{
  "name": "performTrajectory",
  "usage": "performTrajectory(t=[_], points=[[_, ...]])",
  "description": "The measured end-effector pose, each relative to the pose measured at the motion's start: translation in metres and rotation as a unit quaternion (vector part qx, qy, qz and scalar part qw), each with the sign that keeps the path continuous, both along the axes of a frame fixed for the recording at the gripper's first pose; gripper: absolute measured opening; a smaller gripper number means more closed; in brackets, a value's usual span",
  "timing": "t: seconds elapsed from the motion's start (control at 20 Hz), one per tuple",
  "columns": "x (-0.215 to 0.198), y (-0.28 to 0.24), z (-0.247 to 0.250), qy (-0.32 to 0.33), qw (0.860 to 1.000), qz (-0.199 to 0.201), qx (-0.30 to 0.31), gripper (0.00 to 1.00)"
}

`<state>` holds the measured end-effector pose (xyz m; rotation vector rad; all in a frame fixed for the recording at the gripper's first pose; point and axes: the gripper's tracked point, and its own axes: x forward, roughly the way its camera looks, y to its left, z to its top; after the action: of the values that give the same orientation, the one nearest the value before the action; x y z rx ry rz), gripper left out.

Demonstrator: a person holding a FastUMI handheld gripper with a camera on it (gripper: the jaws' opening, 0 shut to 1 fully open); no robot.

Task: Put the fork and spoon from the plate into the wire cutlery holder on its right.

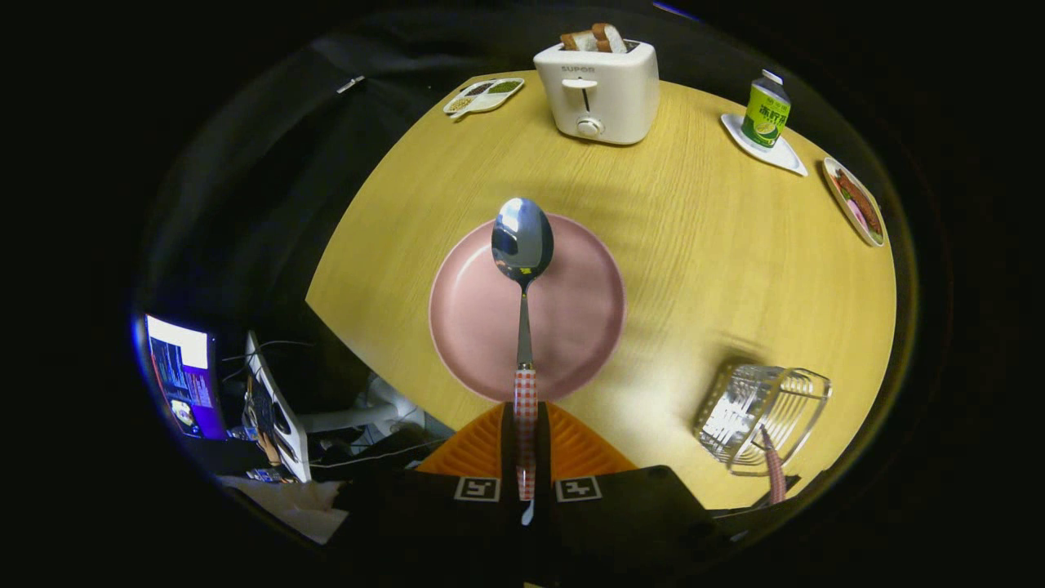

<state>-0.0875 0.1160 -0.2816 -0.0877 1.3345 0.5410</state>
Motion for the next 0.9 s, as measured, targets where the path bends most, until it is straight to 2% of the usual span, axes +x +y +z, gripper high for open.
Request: performTrajectory(t=[0.1,0.3,0.4,0.55,0.7,0.9], points=[[-0.001,-0.036,0.02,-0.006,1.0,0.004,-0.017,0.1],[-0.002,-0.085,0.054,0.001,1.0,-0.019,-0.022,0.1],[-0.01,-0.115,0.064,0.014,0.999,-0.011,-0.044,0.1],[-0.02,-0.158,0.058,0.037,0.994,0.005,-0.1,0.1],[-0.038,-0.186,0.045,0.097,0.986,0.015,-0.132,0.1],[-0.03,-0.203,0.031,0.158,0.975,0.028,-0.154,0.1]])
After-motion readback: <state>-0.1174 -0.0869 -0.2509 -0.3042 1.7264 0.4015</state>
